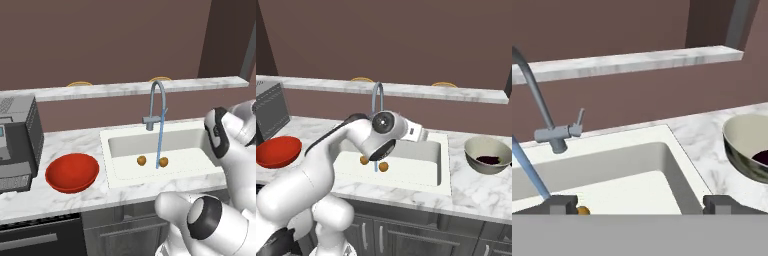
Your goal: Pick the apples from the sink and place them in one bowl. Place the eggplant in the other bowl. Then turn off the sink faucet.
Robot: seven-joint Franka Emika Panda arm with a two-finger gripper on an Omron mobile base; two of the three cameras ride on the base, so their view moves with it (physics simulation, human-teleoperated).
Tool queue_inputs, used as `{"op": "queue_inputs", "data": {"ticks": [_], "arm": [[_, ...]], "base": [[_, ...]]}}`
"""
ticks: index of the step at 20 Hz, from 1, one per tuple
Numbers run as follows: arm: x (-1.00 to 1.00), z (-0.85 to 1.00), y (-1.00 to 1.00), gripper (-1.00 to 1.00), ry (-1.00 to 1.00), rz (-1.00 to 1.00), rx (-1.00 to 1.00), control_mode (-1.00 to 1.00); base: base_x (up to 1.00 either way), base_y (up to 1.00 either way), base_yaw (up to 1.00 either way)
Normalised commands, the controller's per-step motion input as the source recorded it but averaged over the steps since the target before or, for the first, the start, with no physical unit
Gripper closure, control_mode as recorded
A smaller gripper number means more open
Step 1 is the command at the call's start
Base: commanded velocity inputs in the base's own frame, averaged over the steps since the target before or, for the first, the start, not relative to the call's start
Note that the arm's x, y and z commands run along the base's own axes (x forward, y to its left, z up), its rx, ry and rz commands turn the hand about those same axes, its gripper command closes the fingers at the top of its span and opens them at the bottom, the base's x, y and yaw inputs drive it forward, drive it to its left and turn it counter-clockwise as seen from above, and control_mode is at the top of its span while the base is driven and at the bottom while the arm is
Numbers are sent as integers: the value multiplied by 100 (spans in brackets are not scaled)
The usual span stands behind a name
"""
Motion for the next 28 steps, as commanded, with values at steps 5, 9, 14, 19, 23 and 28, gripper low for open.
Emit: {"op": "queue_inputs", "data": {"ticks": [5,9,14,19,23,28], "arm": [[0,30,24,-100,37,0,0,-100],[-1,-3,27,-100,36,-3,0,-100],[-16,-26,35,-100,27,-4,1,-100],[-28,-20,25,-100,6,0,8,-100],[-37,-12,19,-100,0,0,13,-100],[-26,-18,26,-100,0,4,7,-100]], "base": [[0,0,0],[0,0,0],[0,0,0],[0,0,0],[0,0,0],[0,0,0]]}}
